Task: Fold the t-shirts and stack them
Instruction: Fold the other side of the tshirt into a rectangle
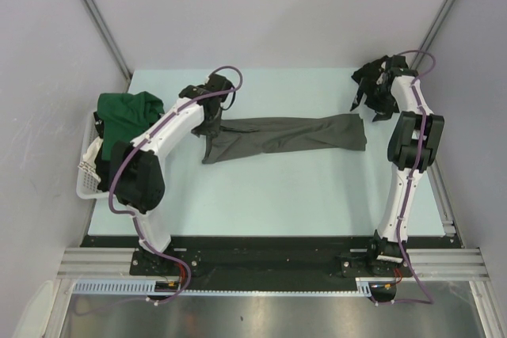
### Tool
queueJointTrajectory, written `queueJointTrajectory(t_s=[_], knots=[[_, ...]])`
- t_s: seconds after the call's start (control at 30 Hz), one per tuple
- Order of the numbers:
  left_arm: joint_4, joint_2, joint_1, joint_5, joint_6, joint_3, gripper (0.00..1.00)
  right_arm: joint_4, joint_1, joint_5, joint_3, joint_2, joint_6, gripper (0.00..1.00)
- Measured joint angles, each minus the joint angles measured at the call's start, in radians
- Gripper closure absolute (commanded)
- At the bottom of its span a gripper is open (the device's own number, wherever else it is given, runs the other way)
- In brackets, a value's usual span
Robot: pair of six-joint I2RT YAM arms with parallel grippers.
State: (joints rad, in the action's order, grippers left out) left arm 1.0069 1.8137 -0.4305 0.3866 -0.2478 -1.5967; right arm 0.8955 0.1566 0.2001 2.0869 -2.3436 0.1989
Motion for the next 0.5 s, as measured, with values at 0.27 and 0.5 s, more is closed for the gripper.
queueJointTrajectory(t_s=[0.27,0.5], knots=[[-0.064,0.0,-0.004,-0.082,-0.048,0.041,0.53,0.002,-0.013,-0.005,-0.015,0.047,0.018,0.0],[-0.165,0.0,-0.006,-0.212,-0.098,0.092,0.51,-0.044,-0.051,-0.038,-0.154,0.256,0.021,0.0]])
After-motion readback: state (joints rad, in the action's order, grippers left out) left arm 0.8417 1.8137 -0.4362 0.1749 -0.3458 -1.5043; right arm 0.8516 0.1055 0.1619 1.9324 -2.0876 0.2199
